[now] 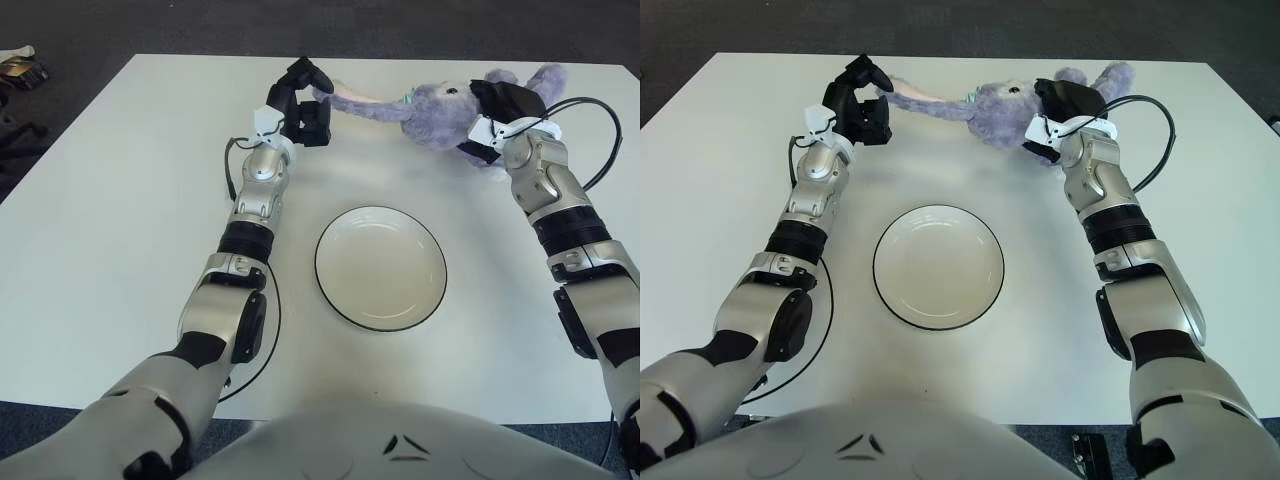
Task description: Put the doll into the plate.
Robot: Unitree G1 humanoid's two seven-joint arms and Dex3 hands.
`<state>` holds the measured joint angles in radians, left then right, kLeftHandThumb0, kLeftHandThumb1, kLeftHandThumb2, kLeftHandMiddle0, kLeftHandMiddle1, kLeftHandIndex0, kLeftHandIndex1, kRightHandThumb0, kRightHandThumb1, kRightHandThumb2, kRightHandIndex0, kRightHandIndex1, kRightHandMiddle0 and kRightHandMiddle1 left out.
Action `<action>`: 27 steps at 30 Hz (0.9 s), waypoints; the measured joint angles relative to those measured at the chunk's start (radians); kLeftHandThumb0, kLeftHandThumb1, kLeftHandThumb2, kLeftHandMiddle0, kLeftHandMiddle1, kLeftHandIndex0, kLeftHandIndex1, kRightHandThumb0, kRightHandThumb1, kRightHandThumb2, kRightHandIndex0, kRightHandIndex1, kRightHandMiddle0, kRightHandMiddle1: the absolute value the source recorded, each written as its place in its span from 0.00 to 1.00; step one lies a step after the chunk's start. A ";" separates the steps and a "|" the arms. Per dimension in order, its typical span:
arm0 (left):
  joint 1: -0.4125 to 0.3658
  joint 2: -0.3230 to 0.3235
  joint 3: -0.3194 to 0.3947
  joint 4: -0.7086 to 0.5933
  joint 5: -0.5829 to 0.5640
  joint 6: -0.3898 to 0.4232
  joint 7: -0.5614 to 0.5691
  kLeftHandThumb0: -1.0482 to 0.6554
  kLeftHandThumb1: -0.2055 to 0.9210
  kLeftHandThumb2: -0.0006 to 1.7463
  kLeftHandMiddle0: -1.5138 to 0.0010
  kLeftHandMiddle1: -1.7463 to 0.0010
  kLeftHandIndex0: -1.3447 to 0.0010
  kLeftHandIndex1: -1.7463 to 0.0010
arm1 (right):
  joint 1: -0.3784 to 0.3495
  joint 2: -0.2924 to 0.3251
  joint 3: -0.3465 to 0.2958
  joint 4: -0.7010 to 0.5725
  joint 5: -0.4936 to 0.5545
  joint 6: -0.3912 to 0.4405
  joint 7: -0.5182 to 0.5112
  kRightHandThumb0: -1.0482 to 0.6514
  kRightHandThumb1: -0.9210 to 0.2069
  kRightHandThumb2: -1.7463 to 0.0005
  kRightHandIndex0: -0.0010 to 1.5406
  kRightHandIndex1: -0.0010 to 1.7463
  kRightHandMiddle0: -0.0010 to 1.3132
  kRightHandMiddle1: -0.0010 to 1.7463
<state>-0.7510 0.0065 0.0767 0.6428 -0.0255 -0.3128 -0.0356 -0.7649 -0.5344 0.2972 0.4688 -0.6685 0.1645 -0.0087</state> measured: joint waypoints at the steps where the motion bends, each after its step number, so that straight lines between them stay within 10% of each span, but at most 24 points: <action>1: -0.001 0.002 0.002 0.002 0.000 0.000 0.003 0.33 0.47 0.75 0.13 0.00 0.55 0.00 | 0.004 0.000 0.000 -0.011 -0.003 0.005 0.002 0.96 0.77 0.06 0.54 1.00 0.86 1.00; 27: -0.009 0.057 0.024 0.004 0.023 0.001 0.079 0.32 0.42 0.79 0.11 0.00 0.51 0.00 | 0.021 -0.008 0.000 -0.065 -0.011 -0.139 0.013 0.98 0.80 0.04 0.56 1.00 0.88 1.00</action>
<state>-0.7603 0.0635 0.1009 0.6473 -0.0026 -0.3113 0.0435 -0.7438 -0.5428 0.2976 0.4041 -0.6798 0.0251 0.0044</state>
